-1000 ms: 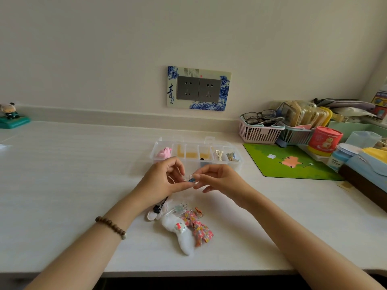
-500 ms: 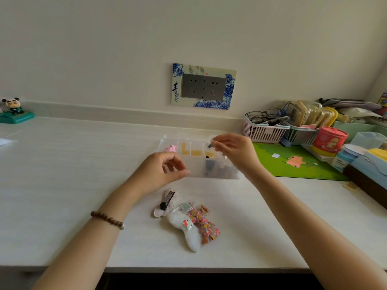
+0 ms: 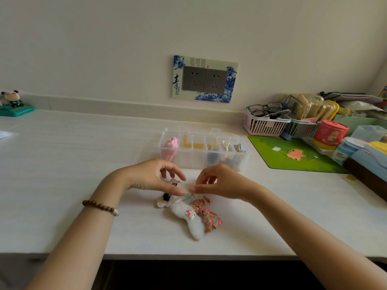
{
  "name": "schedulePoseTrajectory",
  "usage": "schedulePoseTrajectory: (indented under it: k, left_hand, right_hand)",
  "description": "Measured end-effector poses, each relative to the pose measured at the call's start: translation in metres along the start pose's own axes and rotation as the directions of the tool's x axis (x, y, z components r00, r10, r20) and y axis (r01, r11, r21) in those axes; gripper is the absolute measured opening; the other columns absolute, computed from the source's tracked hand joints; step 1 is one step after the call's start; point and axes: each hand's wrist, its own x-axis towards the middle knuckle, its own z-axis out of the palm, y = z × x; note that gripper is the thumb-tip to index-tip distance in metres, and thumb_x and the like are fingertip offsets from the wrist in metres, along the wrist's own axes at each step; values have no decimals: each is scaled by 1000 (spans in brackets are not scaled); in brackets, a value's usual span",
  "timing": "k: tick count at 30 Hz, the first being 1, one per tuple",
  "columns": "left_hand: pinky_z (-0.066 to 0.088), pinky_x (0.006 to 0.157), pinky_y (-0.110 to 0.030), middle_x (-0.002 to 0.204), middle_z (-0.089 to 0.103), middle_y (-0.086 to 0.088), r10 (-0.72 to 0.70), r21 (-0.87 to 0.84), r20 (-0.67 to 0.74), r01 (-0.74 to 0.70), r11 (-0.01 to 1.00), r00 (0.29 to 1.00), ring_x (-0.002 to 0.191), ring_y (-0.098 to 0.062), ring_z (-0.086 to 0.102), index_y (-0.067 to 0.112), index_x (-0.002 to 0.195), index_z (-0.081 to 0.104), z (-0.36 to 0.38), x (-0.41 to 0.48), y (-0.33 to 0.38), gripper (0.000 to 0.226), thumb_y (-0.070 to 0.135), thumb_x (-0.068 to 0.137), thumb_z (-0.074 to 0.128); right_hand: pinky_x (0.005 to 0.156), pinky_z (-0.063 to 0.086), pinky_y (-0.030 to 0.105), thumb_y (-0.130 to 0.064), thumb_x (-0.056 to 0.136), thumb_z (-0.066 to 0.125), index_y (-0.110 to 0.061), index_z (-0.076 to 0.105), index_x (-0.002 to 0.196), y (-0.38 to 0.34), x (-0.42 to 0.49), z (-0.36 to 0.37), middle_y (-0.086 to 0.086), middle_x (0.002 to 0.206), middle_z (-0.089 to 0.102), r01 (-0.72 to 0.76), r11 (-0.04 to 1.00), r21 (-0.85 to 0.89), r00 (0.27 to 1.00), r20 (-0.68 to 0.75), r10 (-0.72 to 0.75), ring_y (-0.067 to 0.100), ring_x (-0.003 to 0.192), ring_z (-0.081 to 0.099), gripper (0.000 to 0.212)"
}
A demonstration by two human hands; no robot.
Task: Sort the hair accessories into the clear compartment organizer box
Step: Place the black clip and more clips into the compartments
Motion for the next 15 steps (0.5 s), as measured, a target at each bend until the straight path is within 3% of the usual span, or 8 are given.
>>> schedulePoseTrajectory:
  k: [3,6,8,11,13,15]
  left_hand:
    - [39,75,-21,109,57,5,6,9,17,-6,1000,1000,91,-7,49,45,90,67,3,3,-1,38,55,56,80]
    - [39,74,-23,100,55,8,21,13,-21,-21,1000,1000,87,-9,48,43,86,69,8,7,1,35,59,56,76]
    - [38,70,-21,90,54,12,50,-22,-132,-53,998,990,79,-8,45,40,85,70,11,11,3,35,63,58,69]
    - [38,64,-12,84,54,11,140,-108,-345,-188,976,928,70,-7,42,34,91,69,15,19,9,21,48,76,64]
    - [38,67,-7,89,56,10,200,-99,-471,-277,956,859,74,-4,45,32,95,67,18,25,12,20,44,82,59]
    - [37,79,-6,97,57,12,240,-30,-542,-304,952,805,90,2,48,30,101,65,21,32,14,28,48,83,56]
  right_hand:
    - [65,43,23,-39,73,74,-15,69,75,1,2,6,-1,72,64,2,1000,24,1000,17,-3,7,66,51,25]
    - [72,50,29,-32,74,73,-10,69,78,5,4,4,3,79,69,16,995,101,999,-43,-12,14,73,59,23]
    - [74,53,29,-25,77,71,-9,65,78,6,5,-2,6,83,71,27,976,214,994,-109,-3,16,77,65,17]
    - [62,50,21,-18,79,68,-14,58,75,7,8,-24,13,85,71,85,933,350,964,-267,13,14,70,64,12]
    - [59,50,19,-15,80,67,-13,56,81,12,11,-45,12,85,70,116,915,387,916,-398,52,13,66,63,12]
    - [57,50,15,-16,81,67,-8,57,92,21,15,-65,8,85,70,112,924,366,866,-492,89,10,66,64,17]
